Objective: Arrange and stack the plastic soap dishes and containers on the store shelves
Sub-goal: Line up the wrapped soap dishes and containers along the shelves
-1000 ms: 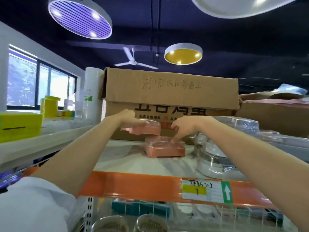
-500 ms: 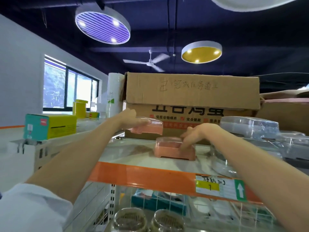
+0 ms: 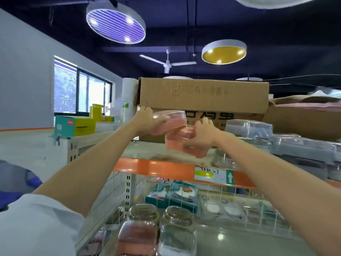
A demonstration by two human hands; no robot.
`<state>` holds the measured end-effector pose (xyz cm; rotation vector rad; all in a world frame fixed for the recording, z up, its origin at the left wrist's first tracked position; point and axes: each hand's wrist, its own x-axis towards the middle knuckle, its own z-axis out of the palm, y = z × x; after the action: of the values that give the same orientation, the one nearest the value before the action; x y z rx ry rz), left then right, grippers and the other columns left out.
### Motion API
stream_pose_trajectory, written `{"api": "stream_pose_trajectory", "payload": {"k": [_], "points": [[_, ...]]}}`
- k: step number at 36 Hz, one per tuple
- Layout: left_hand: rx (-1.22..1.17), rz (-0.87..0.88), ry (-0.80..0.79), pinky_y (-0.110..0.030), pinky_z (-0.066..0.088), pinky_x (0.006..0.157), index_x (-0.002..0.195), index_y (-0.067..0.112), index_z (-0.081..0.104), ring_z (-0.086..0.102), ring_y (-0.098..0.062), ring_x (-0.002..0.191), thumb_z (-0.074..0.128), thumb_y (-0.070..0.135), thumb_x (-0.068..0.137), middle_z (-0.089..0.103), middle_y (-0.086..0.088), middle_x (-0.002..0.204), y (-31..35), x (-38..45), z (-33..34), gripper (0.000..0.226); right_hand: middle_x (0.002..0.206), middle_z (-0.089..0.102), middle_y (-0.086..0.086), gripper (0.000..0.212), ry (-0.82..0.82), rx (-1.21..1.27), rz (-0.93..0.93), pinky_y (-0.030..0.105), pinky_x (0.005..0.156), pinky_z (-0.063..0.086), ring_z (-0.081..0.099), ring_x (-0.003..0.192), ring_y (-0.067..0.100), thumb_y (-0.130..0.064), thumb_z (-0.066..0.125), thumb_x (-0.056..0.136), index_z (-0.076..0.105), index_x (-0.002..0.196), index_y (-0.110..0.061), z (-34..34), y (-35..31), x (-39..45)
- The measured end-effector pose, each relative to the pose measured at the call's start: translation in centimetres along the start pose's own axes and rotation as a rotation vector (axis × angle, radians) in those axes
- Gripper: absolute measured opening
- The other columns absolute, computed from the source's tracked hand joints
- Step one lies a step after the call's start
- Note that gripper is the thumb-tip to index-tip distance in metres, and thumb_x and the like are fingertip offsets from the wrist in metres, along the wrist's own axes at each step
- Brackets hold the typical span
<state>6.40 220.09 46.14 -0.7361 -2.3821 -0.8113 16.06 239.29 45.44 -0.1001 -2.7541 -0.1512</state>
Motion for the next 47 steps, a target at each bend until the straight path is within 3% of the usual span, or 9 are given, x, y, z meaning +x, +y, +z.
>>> {"api": "stream_pose_trajectory", "payload": {"k": [4, 7, 9, 14, 18, 26, 31, 39, 47], "points": [[-0.092, 0.056, -0.017, -0.041, 0.052, 0.068, 0.092, -0.001, 0.061, 0.061, -0.025, 0.075, 0.051, 0.085, 0.053, 0.063, -0.013, 0.094, 1.3, -2.8, -1.0, 0.094, 0.128, 0.032, 0.015, 0.087, 0.123, 0.069, 0.009, 0.041, 0.1, 0.034, 0.029, 0.122, 0.03, -0.068, 0.06, 0.075, 0.039, 0.13, -0.003, -1.1, 0.4, -3.2], [-0.104, 0.093, -0.061, -0.022, 0.037, 0.054, 0.082, 0.004, 0.059, 0.045, -0.018, 0.061, 0.063, 0.077, 0.057, 0.053, -0.009, 0.074, 2.3, -5.1, -1.5, 0.078, 0.127, 0.034, 0.015, 0.091, 0.191, 0.07, 0.0, 0.042, 0.1, 0.037, 0.03, 0.12, 0.03, -0.073, 0.059, 0.07, 0.041, 0.127, -0.004, -1.1, 0.5, -6.0], [-0.112, 0.094, -0.103, -0.021, 0.033, 0.056, 0.079, 0.009, 0.054, 0.042, -0.017, 0.063, 0.07, 0.07, 0.062, 0.049, -0.008, 0.073, 3.1, -6.9, -1.9, 0.065, 0.124, 0.034, 0.014, 0.093, 0.23, 0.065, -0.017, 0.042, 0.099, 0.036, 0.031, 0.118, 0.029, -0.075, 0.057, 0.069, 0.04, 0.127, -0.004, -1.1, 0.4, -8.1], [-0.118, 0.111, -0.21, -0.033, 0.042, 0.07, 0.085, 0.005, 0.057, 0.051, -0.02, 0.075, 0.059, 0.084, 0.04, 0.06, -0.01, 0.086, 3.9, -11.0, -2.1, 0.091, 0.122, 0.033, 0.012, 0.092, 0.244, 0.082, -0.066, 0.039, 0.099, 0.032, 0.03, 0.115, 0.027, -0.072, 0.06, 0.068, 0.039, 0.127, -0.005, -0.4, 0.4, -13.0], [-0.081, 0.155, -0.279, -0.041, 0.052, 0.087, 0.116, 0.009, 0.059, 0.061, -0.018, 0.091, 0.063, 0.082, 0.043, 0.064, -0.003, 0.104, 4.1, -14.2, -1.6, 0.104, 0.132, 0.029, 0.011, 0.094, 0.151, 0.159, -0.088, 0.041, 0.104, 0.03, 0.026, 0.124, 0.027, -0.064, 0.067, 0.069, 0.032, 0.136, -0.009, 0.7, 1.3, -16.9], [-0.107, 0.205, -0.423, -0.042, 0.05, 0.087, 0.111, 0.009, 0.055, 0.056, -0.025, 0.094, 0.07, 0.067, 0.053, 0.058, -0.011, 0.107, 5.6, -20.0, 2.9, 0.084, 0.12, 0.031, 0.004, 0.089, 0.023, 0.158, -0.048, 0.038, 0.102, 0.032, 0.028, 0.117, 0.022, -0.058, 0.073, 0.068, 0.035, 0.134, -0.012, 4.7, 3.1, -23.6], [-0.091, 0.219, -0.547, -0.021, 0.043, 0.075, 0.121, 0.014, 0.05, 0.052, -0.018, 0.094, 0.076, 0.044, 0.075, 0.053, 0.001, 0.109, 6.3, -22.2, 7.9, 0.061, 0.12, 0.03, 0.004, 0.087, -0.105, 0.153, 0.027, 0.034, 0.097, 0.033, 0.029, 0.117, 0.021, -0.056, 0.072, 0.07, 0.034, 0.135, -0.011, 7.9, 4.7, -26.9], [0.084, 0.232, -0.71, -0.038, 0.038, 0.102, 0.137, 0.012, 0.041, 0.044, -0.026, 0.121, 0.068, 0.062, 0.072, 0.042, -0.006, 0.136, 6.8, -22.9, 17.8, 0.086, 0.149, 0.016, 0.018, 0.093, -0.372, 0.064, 0.257, 0.039, 0.113, 0.022, 0.016, 0.139, 0.033, -0.056, 0.069, 0.075, 0.027, 0.142, -0.007, 14.4, 10.8, -29.6], [0.046, 0.206, -0.85, -0.023, 0.036, 0.084, 0.12, 0.007, 0.048, 0.046, -0.023, 0.11, 0.077, 0.043, 0.071, 0.04, -0.001, 0.11, 7.3, -21.2, 28.3, 0.068, 0.152, 0.005, 0.019, 0.099, -0.442, 0.065, 0.501, 0.037, 0.115, 0.022, 0.006, 0.143, 0.032, -0.058, 0.066, 0.077, 0.017, 0.145, -0.005, 19.4, 17.6, -28.2]]}}
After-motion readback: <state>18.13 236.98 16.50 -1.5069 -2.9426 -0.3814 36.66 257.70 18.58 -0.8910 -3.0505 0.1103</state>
